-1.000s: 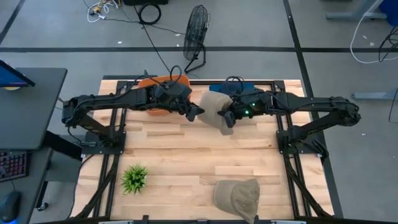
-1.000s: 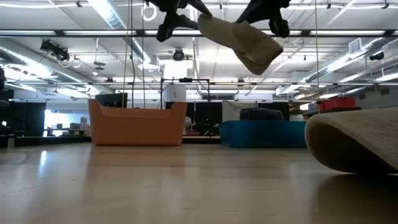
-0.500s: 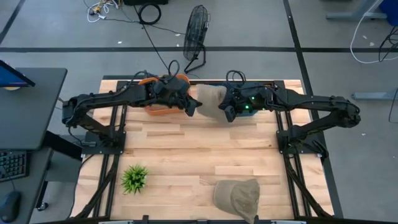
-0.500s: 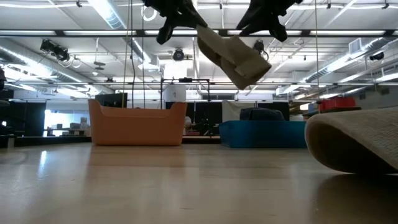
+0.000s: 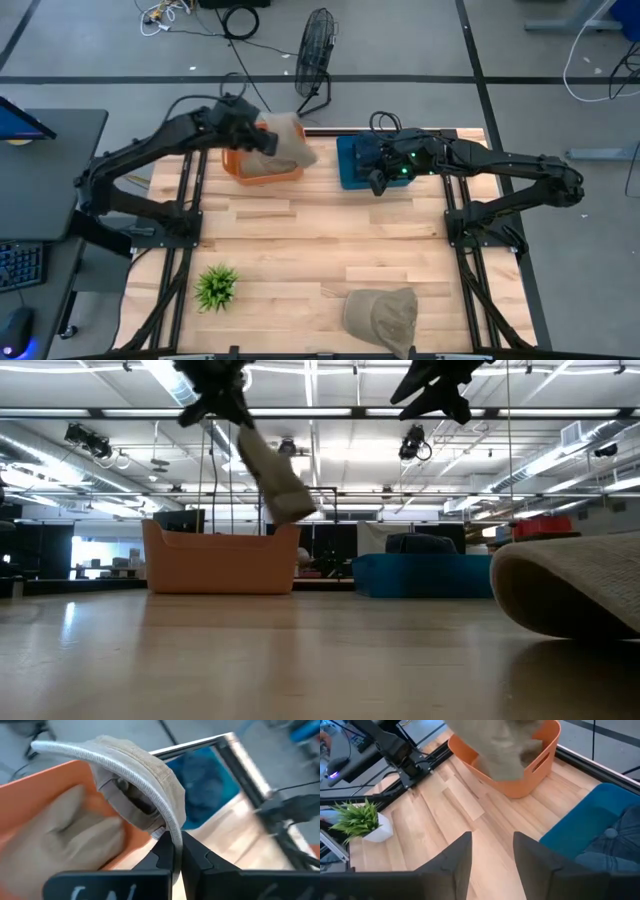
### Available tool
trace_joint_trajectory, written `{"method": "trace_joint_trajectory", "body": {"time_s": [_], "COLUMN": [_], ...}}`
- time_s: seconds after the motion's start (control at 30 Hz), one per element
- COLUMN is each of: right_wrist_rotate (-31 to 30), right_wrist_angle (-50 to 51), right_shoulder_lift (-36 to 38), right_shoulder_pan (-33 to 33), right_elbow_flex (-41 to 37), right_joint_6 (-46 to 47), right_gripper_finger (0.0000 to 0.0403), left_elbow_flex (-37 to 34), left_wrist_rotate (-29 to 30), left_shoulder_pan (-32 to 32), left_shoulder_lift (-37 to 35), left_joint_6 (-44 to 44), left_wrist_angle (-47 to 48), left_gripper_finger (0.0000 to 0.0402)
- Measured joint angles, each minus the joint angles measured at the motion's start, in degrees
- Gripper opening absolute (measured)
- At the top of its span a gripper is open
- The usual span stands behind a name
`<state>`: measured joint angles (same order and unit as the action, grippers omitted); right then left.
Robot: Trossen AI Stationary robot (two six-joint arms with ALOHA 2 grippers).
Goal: Pick & Place hat
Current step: Put the top brown cap into the orange bin
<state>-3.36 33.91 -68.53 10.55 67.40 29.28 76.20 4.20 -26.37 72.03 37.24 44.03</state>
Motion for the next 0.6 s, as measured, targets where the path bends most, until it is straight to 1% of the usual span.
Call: {"method": "trace_joint_trajectory", "body": {"time_s": [0.07, 0.2, 0.3, 0.4, 0.47, 0.6], "right_wrist_rotate": [-0.01, -0.01, -0.01, -0.01, 0.0, -0.01], "right_wrist_angle": [0.11, 0.09, 0.04, 0.0, 0.0, -0.09], "right_shoulder_lift": [0.0, 0.0, 0.0, 0.0, -0.01, -0.02], "right_shoulder_pan": [0.0, 0.0, 0.0, 0.0, -0.02, -0.02], "right_elbow_flex": [-0.02, 0.0, 0.0, 0.0, -0.01, 0.0], "right_joint_6": [0.0, 0.0, 0.0, 0.0, 0.01, 1.26], "right_gripper_finger": [0.0147, 0.0146, 0.0146, 0.0146, 0.0146, 0.0145], "left_elbow_flex": [0.0, 0.0, 0.0, -0.02, -1.44, -8.44], "left_wrist_rotate": [0.95, 5.08, 7.67, 7.96, 7.21, 2.8], "left_shoulder_pan": [-0.5, -0.43, -0.69, -2.05, -2.64, -4.57], "left_shoulder_lift": [-1.55, -4.48, -5.2, -5.0, -4.65, -4.32], "left_joint_6": [0.86, 1.08, 1.0, -0.45, -1.45, -1.9], "left_wrist_angle": [4.22, 10.15, 12.48, 13.99, 12.71, 4.77], "left_gripper_finger": [0.0013, 0.0014, 0.0013, 0.0013, 0.0013, 0.0013]}}
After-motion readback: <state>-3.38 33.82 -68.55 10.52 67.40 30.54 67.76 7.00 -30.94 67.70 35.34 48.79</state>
